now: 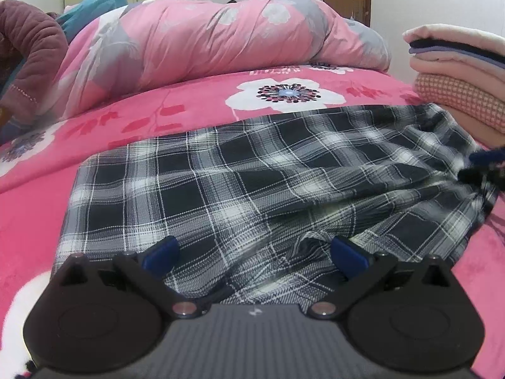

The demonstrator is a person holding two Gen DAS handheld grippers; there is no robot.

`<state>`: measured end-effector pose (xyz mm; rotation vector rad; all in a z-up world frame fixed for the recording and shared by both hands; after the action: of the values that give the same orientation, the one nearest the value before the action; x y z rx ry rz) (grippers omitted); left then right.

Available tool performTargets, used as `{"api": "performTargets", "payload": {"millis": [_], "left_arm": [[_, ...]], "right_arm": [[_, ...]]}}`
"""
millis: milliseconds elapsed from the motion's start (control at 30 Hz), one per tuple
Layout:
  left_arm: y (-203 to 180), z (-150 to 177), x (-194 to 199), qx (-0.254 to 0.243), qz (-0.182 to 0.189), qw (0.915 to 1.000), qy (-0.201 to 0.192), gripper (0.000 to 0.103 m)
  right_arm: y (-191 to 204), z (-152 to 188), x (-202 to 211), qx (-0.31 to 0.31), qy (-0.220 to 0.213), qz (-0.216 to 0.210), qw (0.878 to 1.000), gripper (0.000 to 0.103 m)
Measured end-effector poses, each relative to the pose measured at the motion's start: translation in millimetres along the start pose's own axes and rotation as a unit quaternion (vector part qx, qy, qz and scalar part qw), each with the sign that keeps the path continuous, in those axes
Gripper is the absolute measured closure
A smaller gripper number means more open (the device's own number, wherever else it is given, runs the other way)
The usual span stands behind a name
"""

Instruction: Fold clothes

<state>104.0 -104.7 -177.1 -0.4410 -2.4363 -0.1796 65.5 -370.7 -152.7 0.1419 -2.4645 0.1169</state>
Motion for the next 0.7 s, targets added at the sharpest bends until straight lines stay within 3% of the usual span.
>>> {"api": "performTargets", "payload": {"millis": [100, 233, 300, 333, 400, 700], "left_arm": [[0.3, 1.0, 0.5, 0.002, 0.003, 1.0000, -0.007, 0.000], [0.2, 2.3, 1.8, 0.002, 0.004, 0.9999, -0.011, 0.000], [0.7, 3.6, 2.2, 0.003, 0.005, 0.9999, -0.015, 0.000], [1.0, 4.3, 2.4, 0.003, 0.007, 0.9998, -0.017, 0.000], [1.2, 5.2, 2.9, 0.003, 0.011, 0.9997, -0.021, 0.000], [4.4, 6.7, 4.9, 0.014, 0.031, 0.9989, -0.032, 0.000]], "right_arm": [[5.0, -41.0, 7.1, -0.020, -0.033, -0.016, 0.999, 0.045], [12.4, -86.9, -37.5, -0.044, -0.032, -0.049, 0.997, 0.047], [9.8, -92.7, -78.6, -0.049, 0.001, -0.043, 0.998, 0.048], [4.4, -87.8, -101.3, -0.049, 0.023, -0.028, 0.998, 0.054], [-6.9, -71.7, -134.0, -0.058, 0.032, -0.020, 0.998, 0.055], [-5.1, -68.6, -135.4, -0.064, 0.001, 0.003, 0.998, 0.055]]}}
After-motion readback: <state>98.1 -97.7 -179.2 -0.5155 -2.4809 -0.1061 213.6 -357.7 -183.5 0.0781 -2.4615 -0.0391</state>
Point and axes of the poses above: each gripper's, at about its wrist camera, not at the fingertips, and x roughly against the way its jaws point, y to its left, z to its underside, the point moved 8 cm from there along -x, roughly the way its jaws point, and after that the axes turned 1 degree about x, right-handed, at the moved point
